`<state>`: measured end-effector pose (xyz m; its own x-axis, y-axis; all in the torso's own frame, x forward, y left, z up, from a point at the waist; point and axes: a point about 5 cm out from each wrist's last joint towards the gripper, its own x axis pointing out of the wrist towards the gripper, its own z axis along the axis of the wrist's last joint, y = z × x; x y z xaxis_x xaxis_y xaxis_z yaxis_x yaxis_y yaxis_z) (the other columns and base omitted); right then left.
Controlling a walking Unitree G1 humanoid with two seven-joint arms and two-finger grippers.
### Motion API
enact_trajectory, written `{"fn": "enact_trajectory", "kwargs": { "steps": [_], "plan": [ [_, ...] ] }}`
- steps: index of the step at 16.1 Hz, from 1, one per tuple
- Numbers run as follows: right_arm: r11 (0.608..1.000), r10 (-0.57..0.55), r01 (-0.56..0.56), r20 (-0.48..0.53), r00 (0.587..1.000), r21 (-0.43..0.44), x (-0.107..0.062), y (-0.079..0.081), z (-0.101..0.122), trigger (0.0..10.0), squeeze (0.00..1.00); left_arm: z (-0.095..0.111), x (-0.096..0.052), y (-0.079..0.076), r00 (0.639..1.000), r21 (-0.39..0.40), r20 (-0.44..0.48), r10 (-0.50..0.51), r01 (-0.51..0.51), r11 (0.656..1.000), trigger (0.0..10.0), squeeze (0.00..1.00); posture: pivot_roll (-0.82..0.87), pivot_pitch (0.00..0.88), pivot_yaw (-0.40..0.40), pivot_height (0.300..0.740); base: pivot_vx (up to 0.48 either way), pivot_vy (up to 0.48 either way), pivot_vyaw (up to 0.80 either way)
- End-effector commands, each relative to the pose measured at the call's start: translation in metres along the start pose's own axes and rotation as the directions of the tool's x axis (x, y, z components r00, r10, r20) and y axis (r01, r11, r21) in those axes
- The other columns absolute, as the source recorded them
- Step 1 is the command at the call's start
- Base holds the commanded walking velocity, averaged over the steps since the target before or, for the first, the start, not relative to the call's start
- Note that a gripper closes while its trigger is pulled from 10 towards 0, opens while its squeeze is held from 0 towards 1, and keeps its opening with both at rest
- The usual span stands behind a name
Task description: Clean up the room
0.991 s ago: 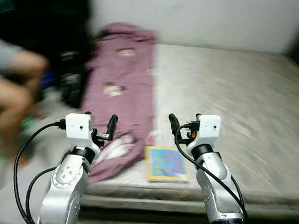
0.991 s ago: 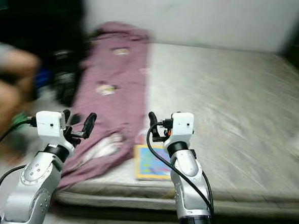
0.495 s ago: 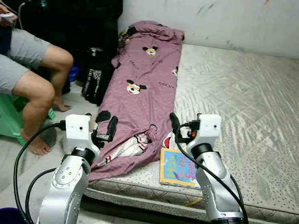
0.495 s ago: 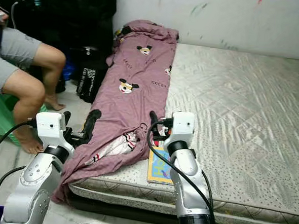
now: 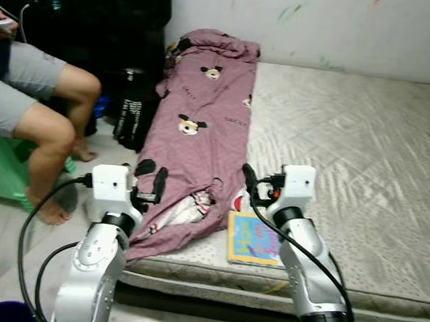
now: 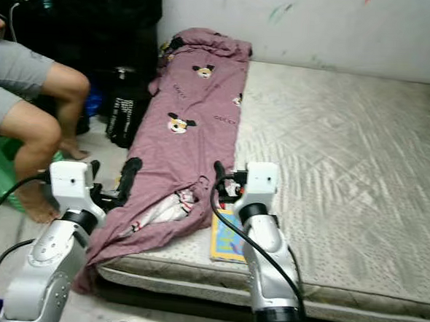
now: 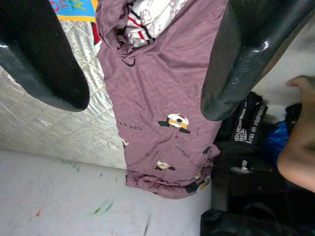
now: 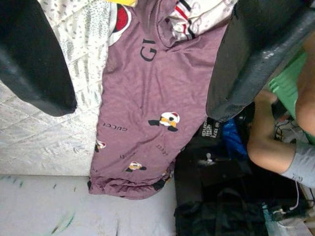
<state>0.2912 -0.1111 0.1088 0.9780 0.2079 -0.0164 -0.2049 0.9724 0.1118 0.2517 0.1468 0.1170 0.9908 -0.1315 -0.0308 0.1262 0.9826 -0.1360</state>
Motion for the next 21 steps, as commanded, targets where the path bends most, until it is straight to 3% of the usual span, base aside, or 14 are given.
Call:
{"fn": "enact_trajectory", "kwargs": {
  "steps": [1, 21],
  "plan": [
    [1.000, -0.003, 0.004, 0.011, 1.000, -0.010, 0.0017, -0.0016, 0.0025, 10.0, 0.00, 0.0019, 0.0019, -0.0025, 1.000, 0.000, 0.007, -0.012, 0.012, 1.000, 10.0, 0.00, 0.05, 0.000, -0.033, 0.740, 0.000, -0.281, 0.00],
    [1.000, -0.011, 0.011, 0.008, 1.000, -0.025, 0.0028, -0.0042, 0.0019, 10.0, 0.00, 0.0017, 0.0022, -0.0039, 1.000, -0.011, 0.006, -0.009, 0.009, 1.000, 10.0, 0.00, 0.04, 0.000, -0.041, 0.740, 0.000, -0.292, 0.00]
  ]
}}
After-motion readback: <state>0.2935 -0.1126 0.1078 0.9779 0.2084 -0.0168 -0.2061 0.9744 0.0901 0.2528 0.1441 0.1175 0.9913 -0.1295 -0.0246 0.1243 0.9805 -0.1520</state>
